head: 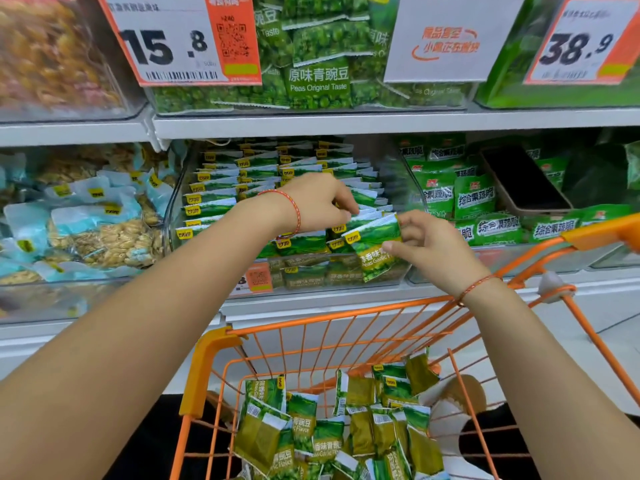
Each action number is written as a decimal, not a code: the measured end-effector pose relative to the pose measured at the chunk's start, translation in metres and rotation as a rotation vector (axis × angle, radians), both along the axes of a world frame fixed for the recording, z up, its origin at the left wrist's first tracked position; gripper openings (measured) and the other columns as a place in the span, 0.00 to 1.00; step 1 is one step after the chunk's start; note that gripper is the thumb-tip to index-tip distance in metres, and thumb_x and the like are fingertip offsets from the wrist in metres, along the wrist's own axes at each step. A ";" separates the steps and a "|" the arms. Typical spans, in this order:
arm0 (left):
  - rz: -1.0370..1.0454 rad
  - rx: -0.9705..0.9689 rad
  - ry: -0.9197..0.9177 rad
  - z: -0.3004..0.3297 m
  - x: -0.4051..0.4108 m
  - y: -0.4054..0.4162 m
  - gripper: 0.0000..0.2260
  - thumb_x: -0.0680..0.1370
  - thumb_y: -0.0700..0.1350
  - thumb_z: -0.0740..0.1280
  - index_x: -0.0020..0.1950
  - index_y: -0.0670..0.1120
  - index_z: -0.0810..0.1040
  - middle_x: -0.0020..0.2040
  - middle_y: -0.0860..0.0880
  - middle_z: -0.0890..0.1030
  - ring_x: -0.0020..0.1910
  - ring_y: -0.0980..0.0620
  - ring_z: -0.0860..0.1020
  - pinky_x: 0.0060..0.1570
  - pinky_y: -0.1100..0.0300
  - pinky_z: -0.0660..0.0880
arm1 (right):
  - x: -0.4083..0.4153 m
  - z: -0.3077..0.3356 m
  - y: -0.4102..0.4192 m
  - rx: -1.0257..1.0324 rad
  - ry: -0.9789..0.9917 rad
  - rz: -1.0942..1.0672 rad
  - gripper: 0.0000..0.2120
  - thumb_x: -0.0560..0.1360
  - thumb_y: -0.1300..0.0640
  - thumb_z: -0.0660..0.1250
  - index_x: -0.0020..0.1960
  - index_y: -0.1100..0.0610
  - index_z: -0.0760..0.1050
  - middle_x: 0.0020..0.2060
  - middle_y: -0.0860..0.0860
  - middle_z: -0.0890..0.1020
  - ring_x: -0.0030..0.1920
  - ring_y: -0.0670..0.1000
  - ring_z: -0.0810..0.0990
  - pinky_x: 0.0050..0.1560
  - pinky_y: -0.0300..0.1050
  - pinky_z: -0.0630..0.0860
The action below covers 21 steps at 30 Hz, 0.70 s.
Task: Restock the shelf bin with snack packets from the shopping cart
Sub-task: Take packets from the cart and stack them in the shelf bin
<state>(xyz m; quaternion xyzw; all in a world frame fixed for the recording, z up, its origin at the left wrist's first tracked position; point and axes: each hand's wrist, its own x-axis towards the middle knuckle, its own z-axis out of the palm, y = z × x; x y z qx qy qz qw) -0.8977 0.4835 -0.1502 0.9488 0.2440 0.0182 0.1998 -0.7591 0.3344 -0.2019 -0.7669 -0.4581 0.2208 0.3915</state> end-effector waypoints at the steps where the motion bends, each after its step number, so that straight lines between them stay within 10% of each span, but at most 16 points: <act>1: -0.019 -0.021 0.034 0.000 0.001 -0.003 0.13 0.79 0.47 0.64 0.63 0.48 0.78 0.60 0.51 0.79 0.59 0.52 0.76 0.54 0.63 0.69 | 0.003 0.001 -0.001 0.014 0.032 -0.015 0.18 0.74 0.56 0.70 0.61 0.58 0.71 0.34 0.43 0.69 0.38 0.43 0.70 0.48 0.44 0.67; 7: -0.068 0.280 0.168 -0.015 0.006 -0.012 0.18 0.78 0.55 0.63 0.63 0.47 0.76 0.60 0.46 0.78 0.68 0.47 0.69 0.74 0.49 0.46 | 0.004 0.005 -0.009 0.238 0.662 -0.247 0.02 0.82 0.60 0.57 0.53 0.55 0.66 0.37 0.52 0.71 0.36 0.50 0.72 0.40 0.44 0.74; 11: -0.126 0.379 0.239 -0.025 0.003 -0.020 0.24 0.78 0.60 0.62 0.70 0.49 0.69 0.74 0.42 0.64 0.77 0.50 0.51 0.74 0.48 0.38 | -0.003 0.007 -0.009 0.339 1.008 -0.247 0.07 0.82 0.63 0.54 0.54 0.61 0.69 0.45 0.54 0.77 0.47 0.51 0.78 0.56 0.51 0.75; 14: -0.084 0.322 0.140 -0.028 0.001 -0.016 0.21 0.79 0.59 0.59 0.65 0.47 0.74 0.71 0.44 0.70 0.76 0.52 0.54 0.75 0.49 0.39 | -0.009 0.008 -0.002 0.235 1.005 -0.228 0.11 0.82 0.62 0.54 0.63 0.63 0.68 0.53 0.58 0.77 0.53 0.56 0.78 0.61 0.56 0.74; 21: -0.019 0.409 0.045 -0.017 0.007 -0.009 0.17 0.82 0.54 0.55 0.57 0.48 0.80 0.58 0.44 0.77 0.65 0.43 0.68 0.68 0.51 0.59 | -0.010 0.025 0.011 0.041 0.896 -0.234 0.08 0.81 0.60 0.56 0.46 0.60 0.70 0.47 0.58 0.75 0.46 0.56 0.78 0.49 0.55 0.79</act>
